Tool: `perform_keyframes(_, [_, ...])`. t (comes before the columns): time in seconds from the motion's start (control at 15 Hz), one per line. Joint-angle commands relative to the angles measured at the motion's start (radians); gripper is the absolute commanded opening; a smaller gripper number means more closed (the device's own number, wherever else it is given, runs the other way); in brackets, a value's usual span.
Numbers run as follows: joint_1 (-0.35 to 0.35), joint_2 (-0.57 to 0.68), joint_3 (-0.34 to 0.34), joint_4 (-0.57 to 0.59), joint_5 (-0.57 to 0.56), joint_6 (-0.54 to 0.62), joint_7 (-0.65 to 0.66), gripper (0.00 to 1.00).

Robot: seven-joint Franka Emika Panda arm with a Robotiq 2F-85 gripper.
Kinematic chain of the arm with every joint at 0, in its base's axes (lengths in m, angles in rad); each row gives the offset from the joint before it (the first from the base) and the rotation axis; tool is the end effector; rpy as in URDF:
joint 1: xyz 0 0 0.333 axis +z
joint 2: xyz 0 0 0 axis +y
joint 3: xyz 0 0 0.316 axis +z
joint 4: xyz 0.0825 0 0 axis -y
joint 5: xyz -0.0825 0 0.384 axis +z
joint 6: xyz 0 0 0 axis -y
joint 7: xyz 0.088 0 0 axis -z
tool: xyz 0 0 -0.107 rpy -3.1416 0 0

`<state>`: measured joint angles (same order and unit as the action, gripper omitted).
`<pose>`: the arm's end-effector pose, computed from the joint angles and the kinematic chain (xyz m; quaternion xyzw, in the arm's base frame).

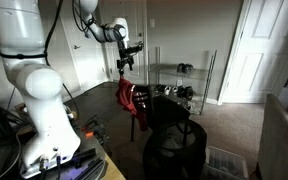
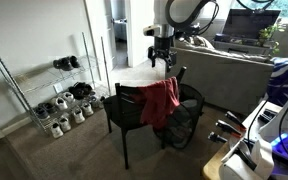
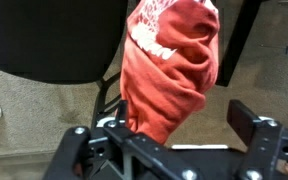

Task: Put the red clothing in the black laundry bag.

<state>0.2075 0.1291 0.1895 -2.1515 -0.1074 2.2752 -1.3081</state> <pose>0.5133 0.2112 0.3419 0.6318 0.7746 -0.0137 0.0253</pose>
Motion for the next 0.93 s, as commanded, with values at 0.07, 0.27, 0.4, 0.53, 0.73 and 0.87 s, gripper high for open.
perform_keyframes(0.07, [-0.03,-0.015,-0.006,-0.024,-0.028,-0.052,0.014,1.0])
perform_keyframes(0.27, [-0.042,-0.002,-0.02,-0.021,-0.05,-0.04,0.026,1.0])
perform_keyframes(0.4, [-0.044,0.005,-0.013,-0.007,-0.027,-0.049,0.002,1.0])
perform_keyframes(0.53, [-0.046,0.005,-0.016,-0.007,-0.028,-0.049,0.003,1.0])
perform_keyframes(0.73, [-0.046,0.005,-0.016,-0.007,-0.028,-0.049,0.003,1.0])
perform_keyframes(0.87, [-0.046,0.06,-0.01,-0.001,-0.01,0.005,-0.015,1.0])
